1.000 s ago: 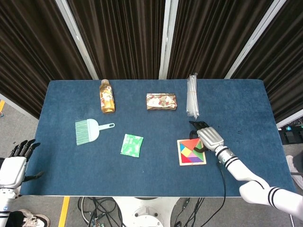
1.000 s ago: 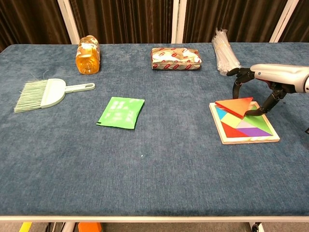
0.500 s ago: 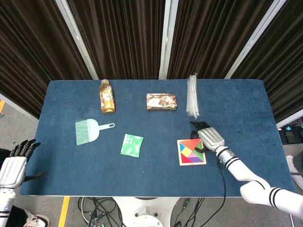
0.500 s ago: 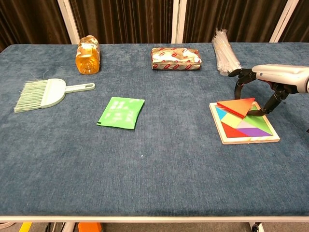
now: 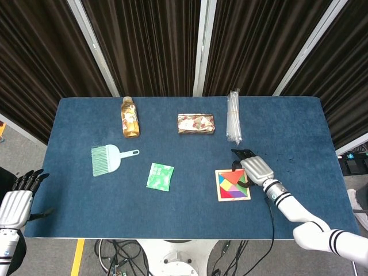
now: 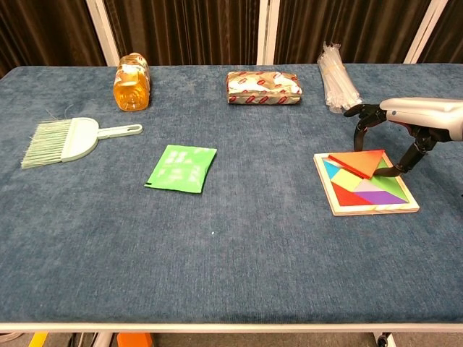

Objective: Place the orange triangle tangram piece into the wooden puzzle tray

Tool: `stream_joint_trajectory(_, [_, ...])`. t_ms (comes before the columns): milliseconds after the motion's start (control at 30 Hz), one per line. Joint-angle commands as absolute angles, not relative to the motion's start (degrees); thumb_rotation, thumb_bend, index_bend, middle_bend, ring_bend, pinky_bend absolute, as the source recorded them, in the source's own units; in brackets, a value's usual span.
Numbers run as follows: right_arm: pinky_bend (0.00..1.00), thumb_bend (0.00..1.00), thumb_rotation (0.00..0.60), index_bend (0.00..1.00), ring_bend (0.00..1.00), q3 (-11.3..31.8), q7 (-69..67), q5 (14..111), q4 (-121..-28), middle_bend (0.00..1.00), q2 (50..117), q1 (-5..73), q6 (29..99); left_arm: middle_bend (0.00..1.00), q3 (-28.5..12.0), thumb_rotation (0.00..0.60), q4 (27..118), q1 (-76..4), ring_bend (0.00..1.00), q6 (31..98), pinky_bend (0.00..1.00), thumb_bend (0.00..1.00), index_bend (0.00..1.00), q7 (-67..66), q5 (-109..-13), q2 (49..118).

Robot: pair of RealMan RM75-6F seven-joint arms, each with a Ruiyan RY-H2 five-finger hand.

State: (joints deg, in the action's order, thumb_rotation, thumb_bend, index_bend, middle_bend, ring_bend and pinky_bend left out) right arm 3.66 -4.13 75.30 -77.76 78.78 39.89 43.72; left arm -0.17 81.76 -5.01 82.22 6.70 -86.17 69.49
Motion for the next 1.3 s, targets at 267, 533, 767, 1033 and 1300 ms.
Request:
stream_joint_trajectory(267, [0.00,0.11,0.600,0.54,0.00,5.08,-1.37,73.80,-77.26,0.05,81.01,38.70,47.39,0.08,-0.12,0.600,81.66,-5.04,0.02,82.16,0.12,0.00,0.16,6.75,-86.26,69.57])
stream_joint_trajectory(533, [0.00,0.11,0.600,0.55,0.00,5.40,0.43,72.99,-77.78,0.06,81.20,38.60,47.63,0.08,-0.16,0.600,81.49,-4.98,0.02,82.13,0.12,0.00,0.16,7.09,-86.10,69.60])
stream_joint_trajectory(767, [0.00,0.11,0.600,0.55,0.00,5.37,2.01,72.16,-78.27,0.06,81.52,38.59,47.34,0.09,-0.13,0.600,81.01,-4.88,0.02,82.20,0.12,0.00,0.16,7.72,-86.10,69.69])
stream_joint_trajectory(1033, [0.00,0.11,0.600,0.55,0.00,5.57,3.26,71.67,-78.97,0.06,81.47,38.68,47.34,0.09,-0.22,0.600,80.81,-4.92,0.02,82.15,0.12,0.00,0.16,8.00,-86.04,69.80])
stream_joint_trajectory(1300, [0.00,0.11,0.600,0.55,0.00,5.61,3.80,71.40,-79.71,0.06,81.09,38.83,46.96,0.08,-0.23,0.600,80.72,-4.95,0.02,82.08,0.12,0.00,0.16,8.21,-86.04,69.80])
